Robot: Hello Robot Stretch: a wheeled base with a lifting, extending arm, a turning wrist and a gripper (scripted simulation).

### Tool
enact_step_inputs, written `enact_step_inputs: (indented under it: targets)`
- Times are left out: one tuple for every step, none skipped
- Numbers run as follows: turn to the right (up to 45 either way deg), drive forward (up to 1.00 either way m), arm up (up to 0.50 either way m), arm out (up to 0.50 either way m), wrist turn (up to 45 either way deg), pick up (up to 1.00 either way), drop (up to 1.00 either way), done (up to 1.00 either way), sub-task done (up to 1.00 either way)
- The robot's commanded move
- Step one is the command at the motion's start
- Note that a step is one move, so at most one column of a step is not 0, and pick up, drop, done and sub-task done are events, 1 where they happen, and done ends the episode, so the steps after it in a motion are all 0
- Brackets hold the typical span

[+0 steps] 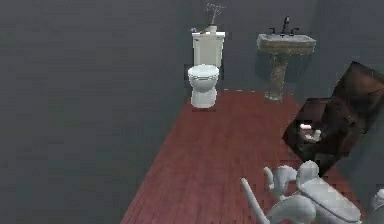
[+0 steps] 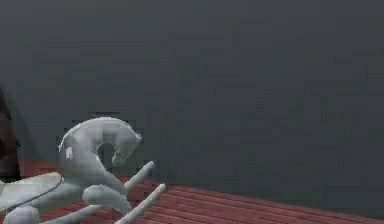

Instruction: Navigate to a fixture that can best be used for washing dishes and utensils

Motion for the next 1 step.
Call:
enact_step_inputs:
  targets:
    - [-15.0, 0.00, 0.00, 0.00, 0.0, 0.00, 0.00, 0.00, 0.00]
